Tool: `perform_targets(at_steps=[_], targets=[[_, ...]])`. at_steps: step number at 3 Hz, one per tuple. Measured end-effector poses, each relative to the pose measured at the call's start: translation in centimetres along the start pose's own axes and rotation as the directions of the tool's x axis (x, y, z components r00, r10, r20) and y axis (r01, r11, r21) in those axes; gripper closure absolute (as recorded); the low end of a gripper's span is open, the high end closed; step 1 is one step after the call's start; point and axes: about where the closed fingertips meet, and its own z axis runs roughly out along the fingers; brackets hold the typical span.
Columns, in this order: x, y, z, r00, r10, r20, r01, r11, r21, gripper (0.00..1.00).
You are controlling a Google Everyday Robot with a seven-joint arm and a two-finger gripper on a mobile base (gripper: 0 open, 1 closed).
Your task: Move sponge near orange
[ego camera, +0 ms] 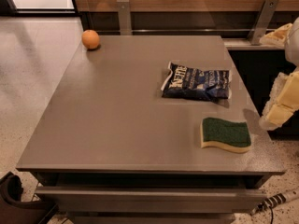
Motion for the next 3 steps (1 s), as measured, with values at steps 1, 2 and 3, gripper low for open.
perform_targets(at_steps=[1, 2, 3], targets=[[2.1, 1.4, 2.2, 0.983, 0.042, 0.180, -0.039, 0.9991, -0.018, 0.00], [4.4, 2.7, 4.5, 0.929, 0.093, 0.359, -0.087, 0.9956, -0.035, 0.00], [6.1, 3.3, 7.1, 0.881, 0.136, 0.452, -0.122, 0.9907, -0.061, 0.00]])
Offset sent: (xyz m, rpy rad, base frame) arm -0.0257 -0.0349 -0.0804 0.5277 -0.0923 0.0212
